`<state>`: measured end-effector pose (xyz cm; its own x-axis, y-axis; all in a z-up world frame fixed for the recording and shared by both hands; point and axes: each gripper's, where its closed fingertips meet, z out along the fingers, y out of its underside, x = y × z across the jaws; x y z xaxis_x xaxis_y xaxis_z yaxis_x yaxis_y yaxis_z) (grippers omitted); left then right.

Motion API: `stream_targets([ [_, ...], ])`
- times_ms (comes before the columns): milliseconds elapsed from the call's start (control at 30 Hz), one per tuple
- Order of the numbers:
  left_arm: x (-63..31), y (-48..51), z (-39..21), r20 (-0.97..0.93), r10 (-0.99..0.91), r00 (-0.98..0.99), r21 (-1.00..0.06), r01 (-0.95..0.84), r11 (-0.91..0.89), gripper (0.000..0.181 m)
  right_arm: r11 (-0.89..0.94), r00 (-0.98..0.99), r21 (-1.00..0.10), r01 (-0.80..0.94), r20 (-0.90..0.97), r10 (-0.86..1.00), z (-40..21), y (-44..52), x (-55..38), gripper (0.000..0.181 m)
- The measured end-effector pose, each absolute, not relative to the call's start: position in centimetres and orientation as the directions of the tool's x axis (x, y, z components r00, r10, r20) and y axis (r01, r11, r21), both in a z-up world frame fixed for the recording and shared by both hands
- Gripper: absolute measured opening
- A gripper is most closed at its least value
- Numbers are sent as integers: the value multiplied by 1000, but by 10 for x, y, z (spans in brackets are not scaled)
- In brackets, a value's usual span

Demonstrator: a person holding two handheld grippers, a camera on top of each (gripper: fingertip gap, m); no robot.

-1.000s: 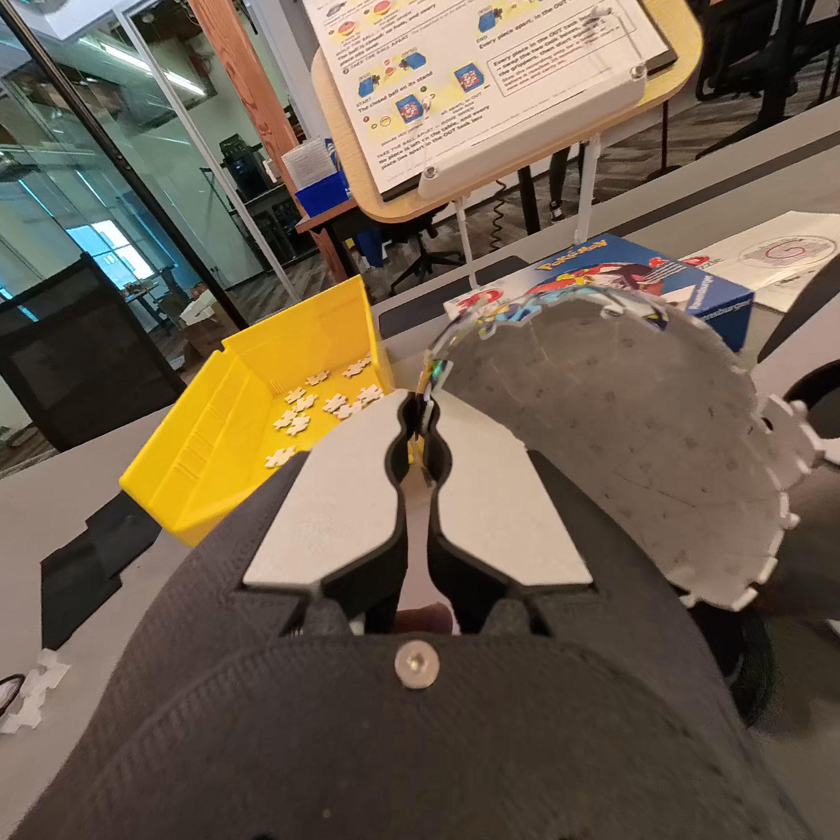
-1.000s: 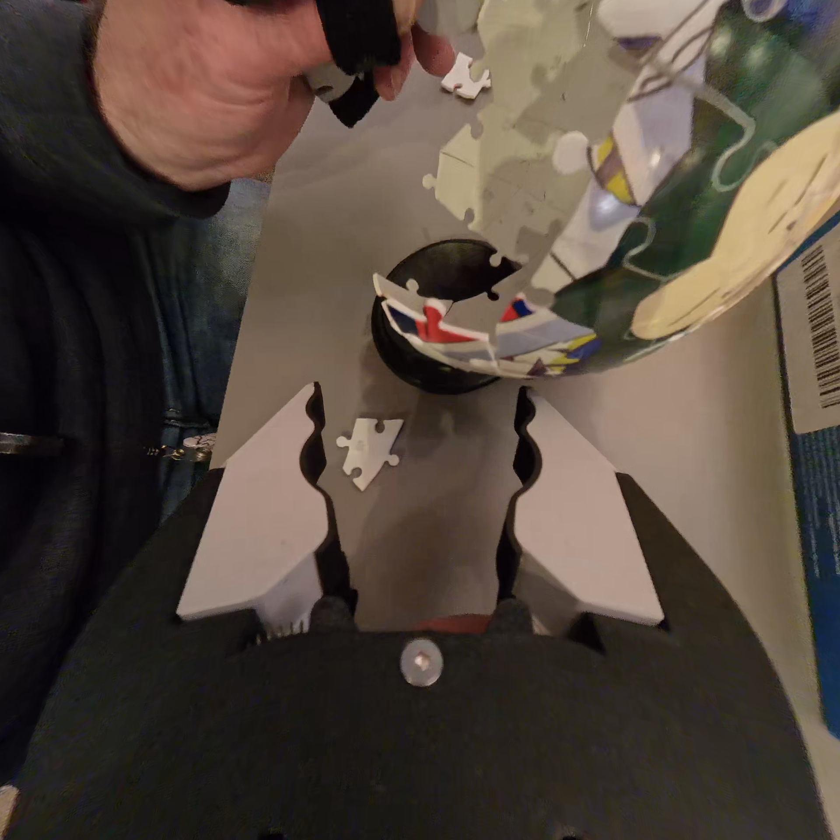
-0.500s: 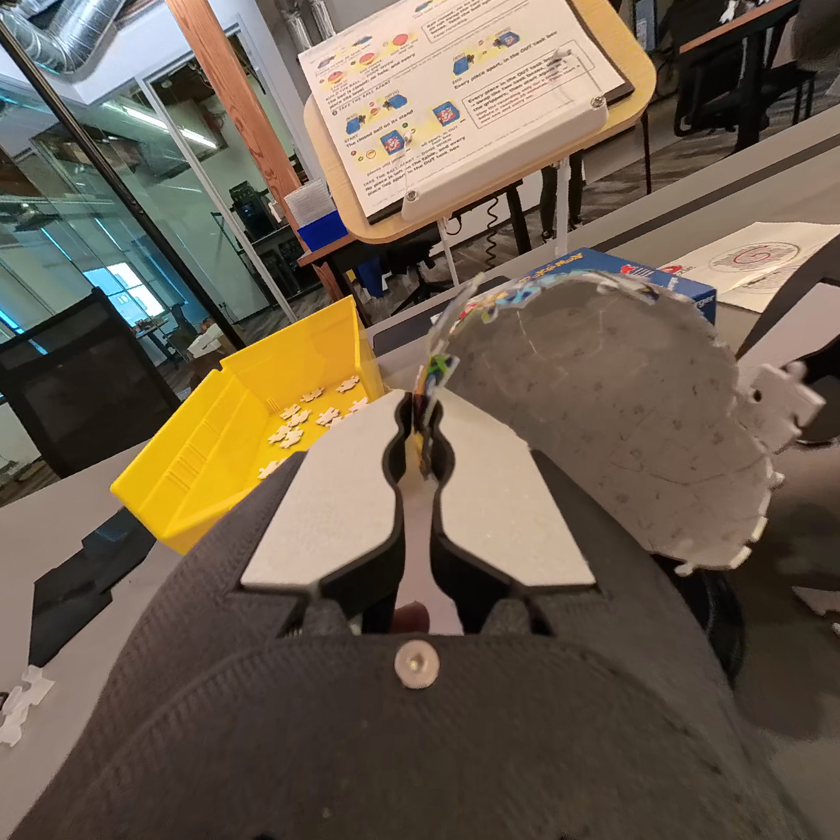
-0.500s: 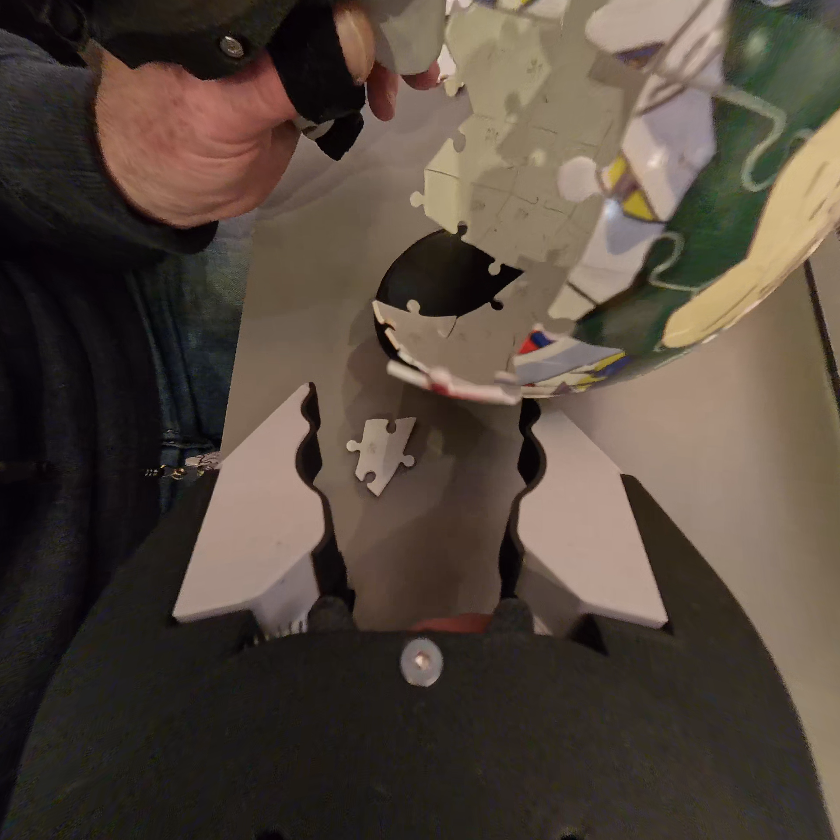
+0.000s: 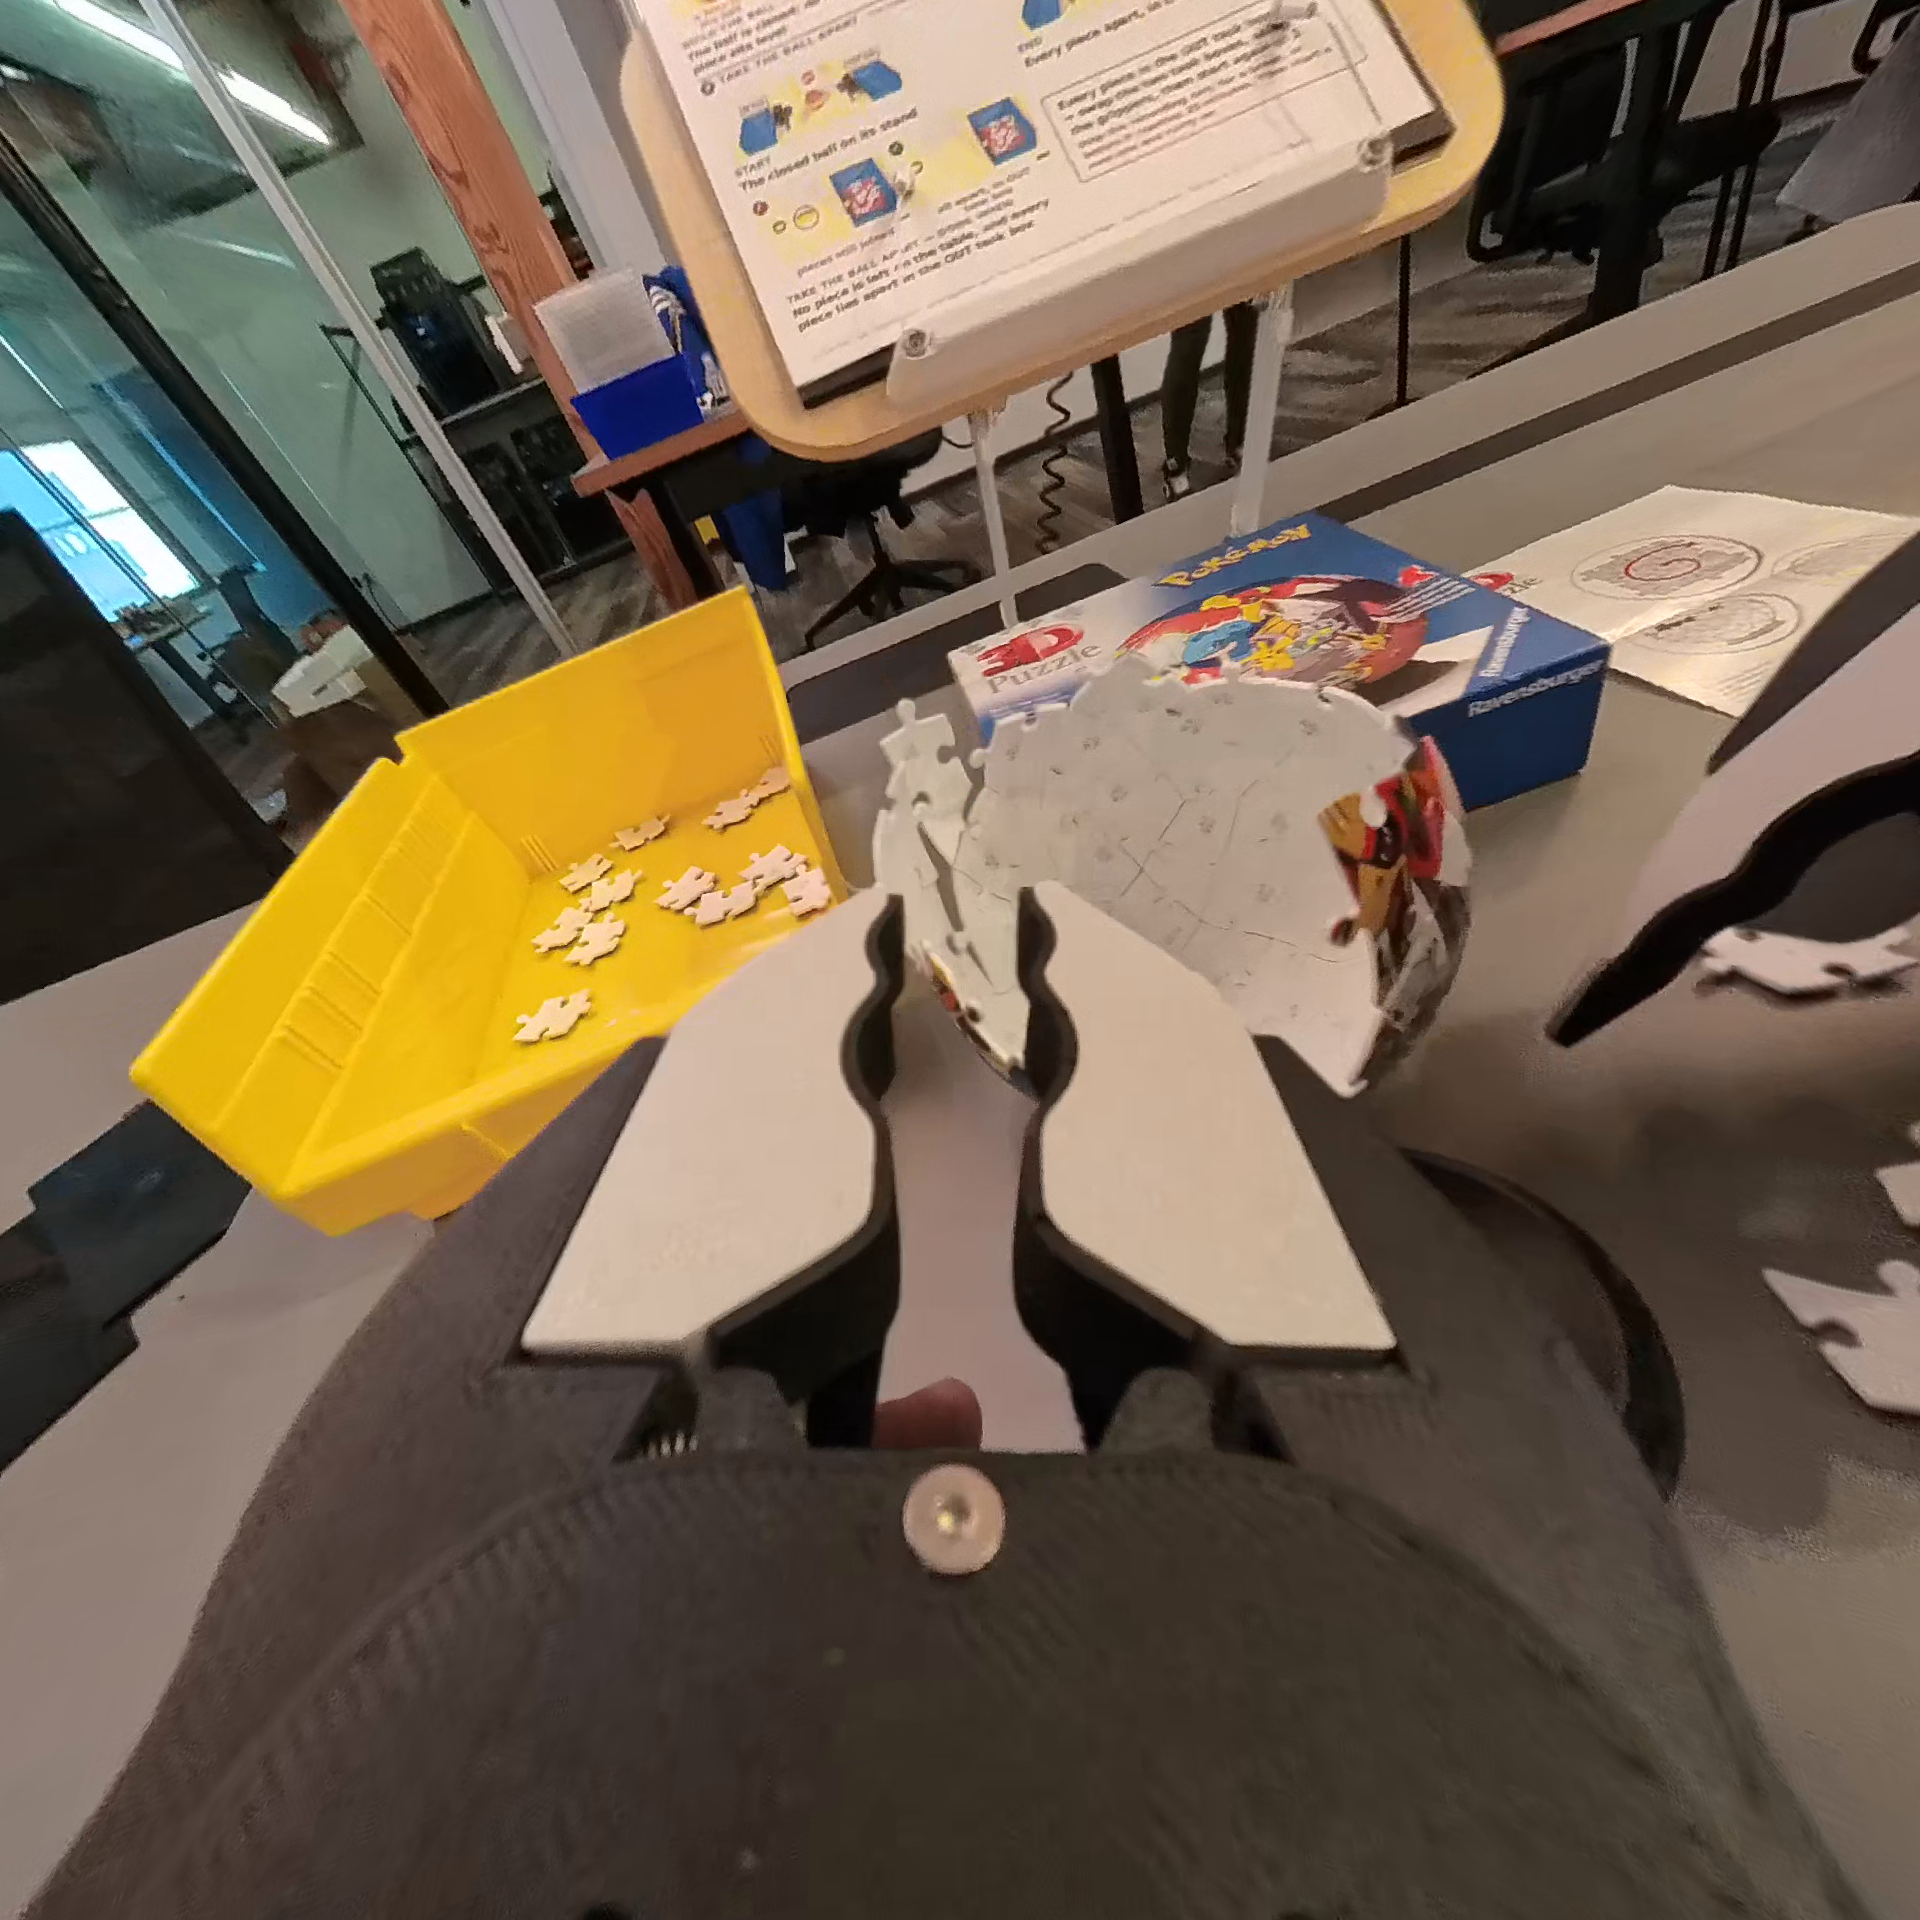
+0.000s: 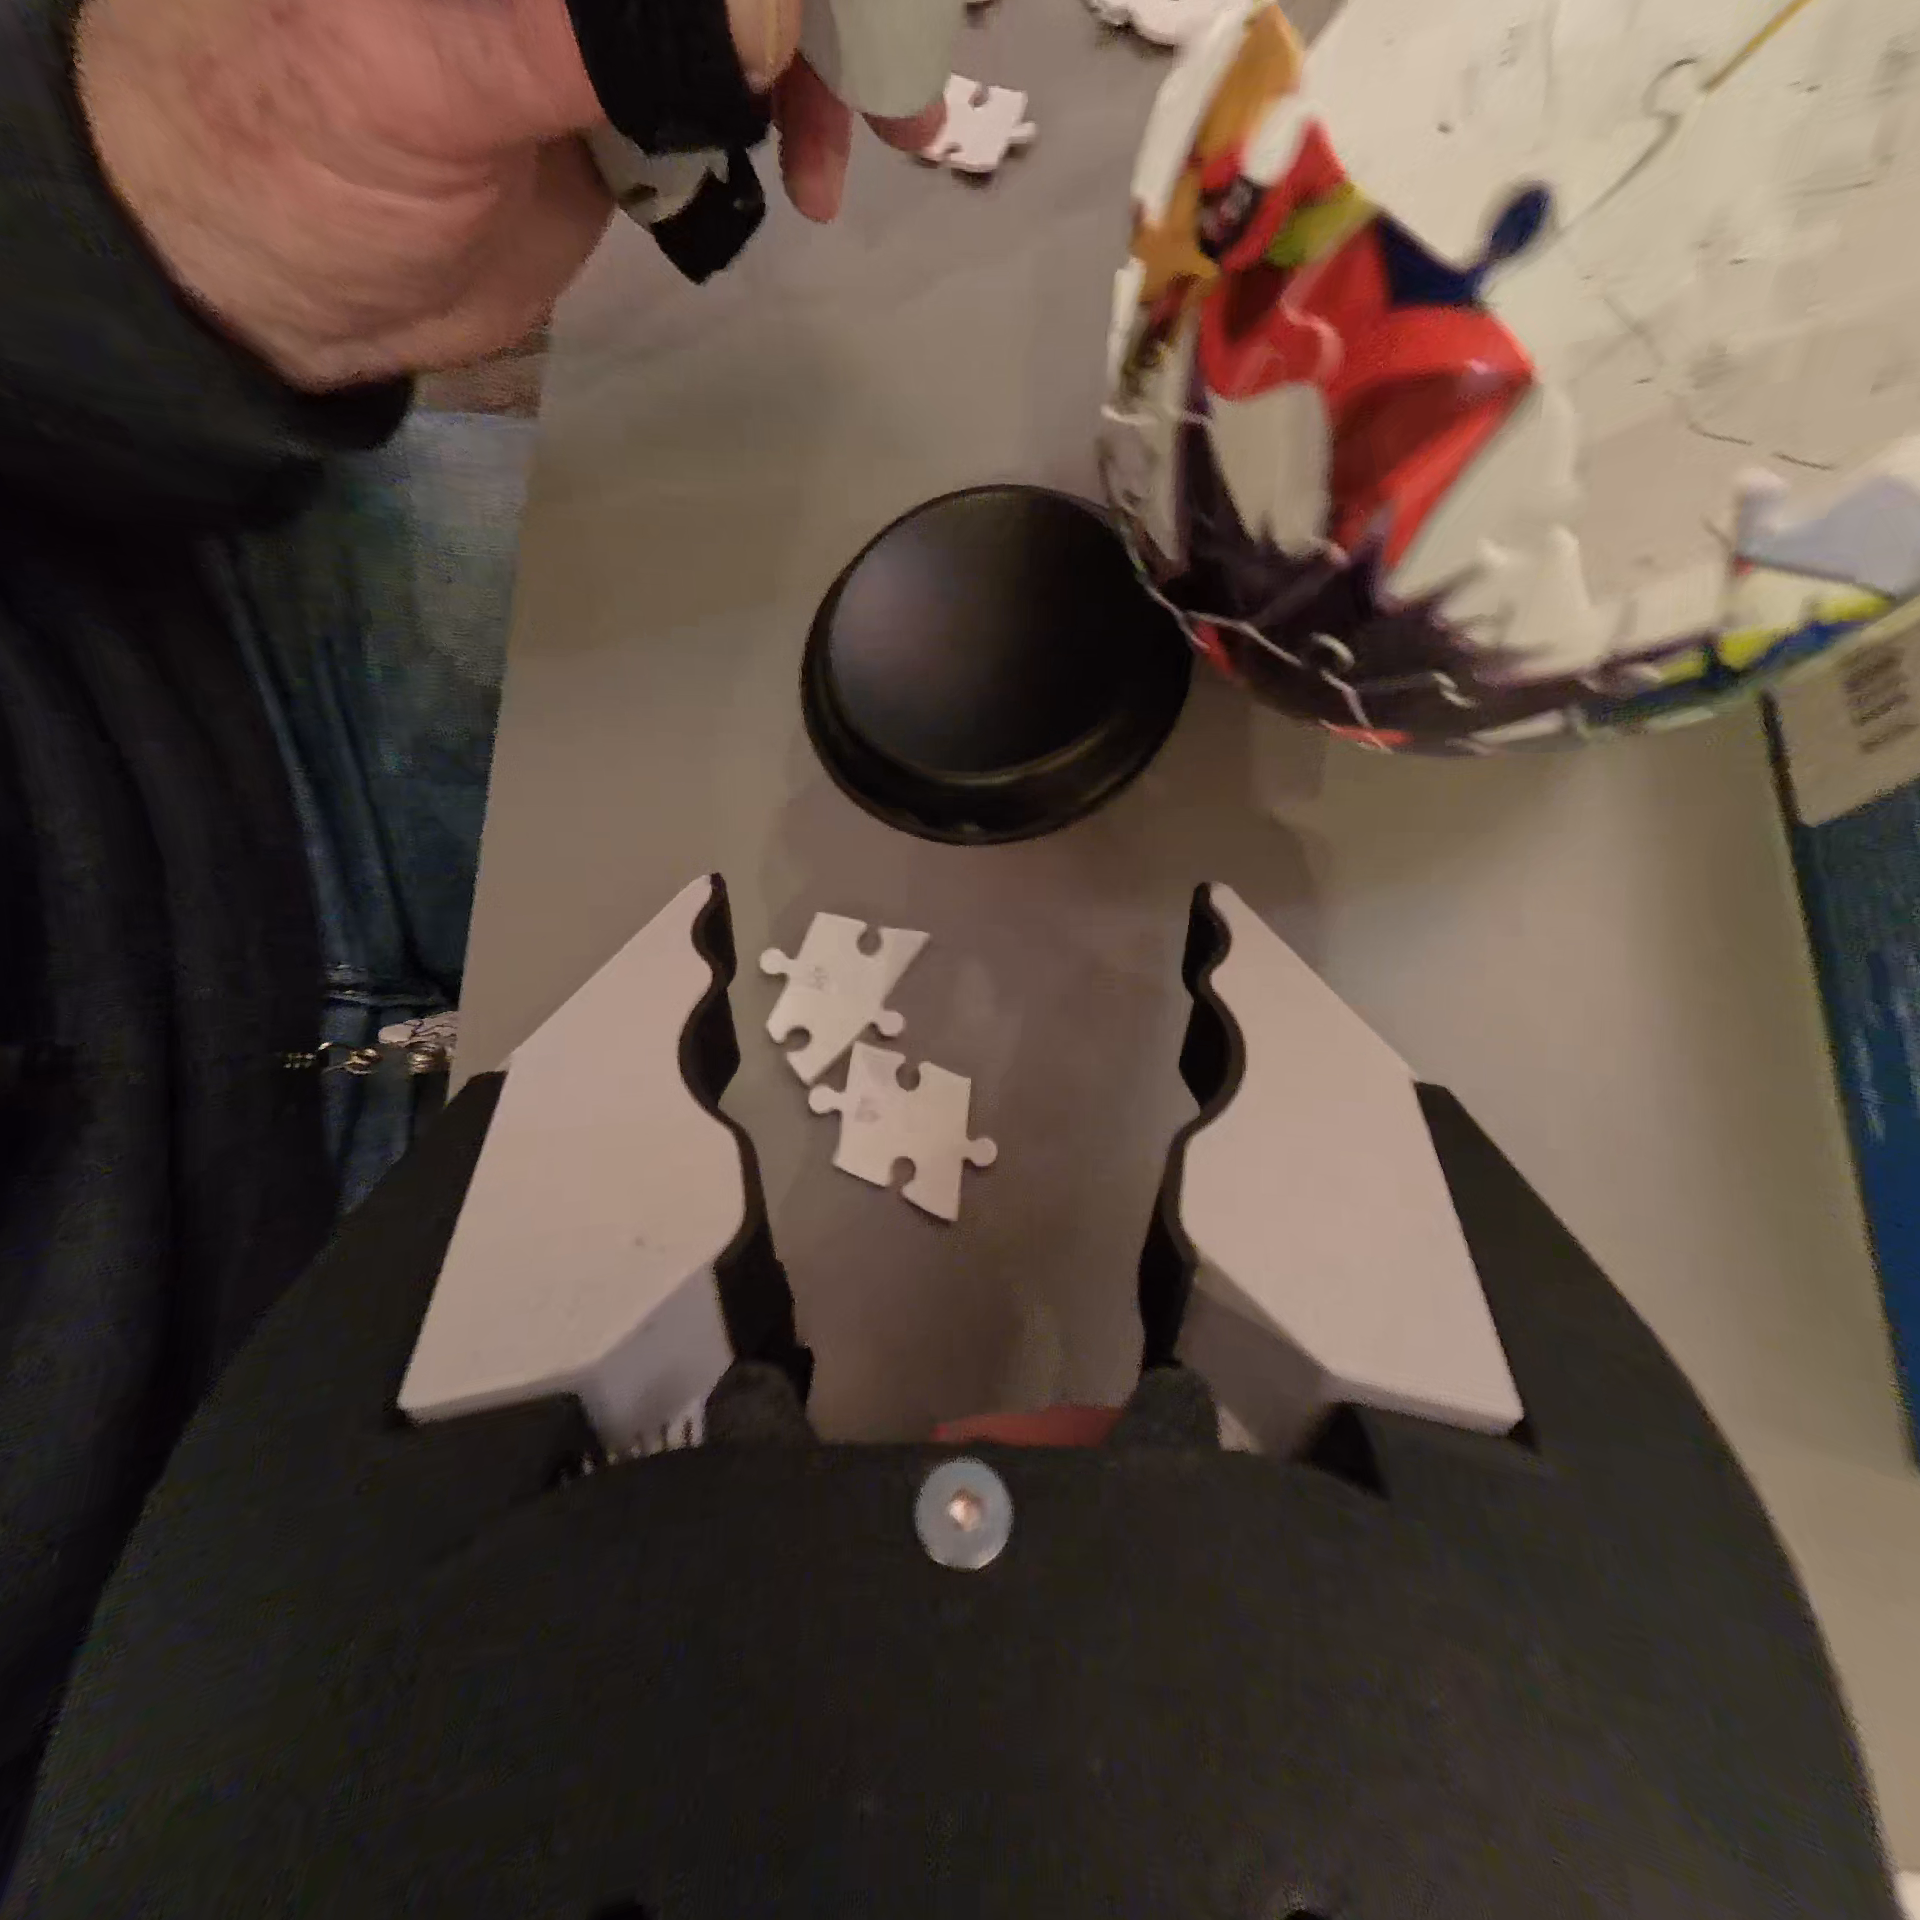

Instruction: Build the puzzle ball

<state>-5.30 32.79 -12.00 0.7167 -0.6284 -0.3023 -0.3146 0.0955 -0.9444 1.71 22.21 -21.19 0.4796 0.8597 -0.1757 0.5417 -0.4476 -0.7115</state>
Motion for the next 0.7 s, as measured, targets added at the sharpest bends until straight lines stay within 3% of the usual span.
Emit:
stream_targets([
  [167,-63,359,-118,-133,-692,710,-961,-264,-86,42,-468,514,-719,514,-179,839,-206,232,29,88],
  [267,-62,382,-133,8,-747,664,-923,-283,-262,63,-479,523,-723,497,-191,831,-203,240,32,88],
  [367,-55,392,-151,86,-797,598,-864,-353,-358,72,-469,534,-725,503,-165,829,-200,250,35,90],
  [633,-21,385,-175,132,-871,472,-732,-546,-407,59,-466,536,-741,483,-171,827,-189,272,36,88],
  [700,-18,383,-178,120,-881,457,-708,-583,-398,43,-463,530,-743,484,-173,830,-191,273,33,88],
])
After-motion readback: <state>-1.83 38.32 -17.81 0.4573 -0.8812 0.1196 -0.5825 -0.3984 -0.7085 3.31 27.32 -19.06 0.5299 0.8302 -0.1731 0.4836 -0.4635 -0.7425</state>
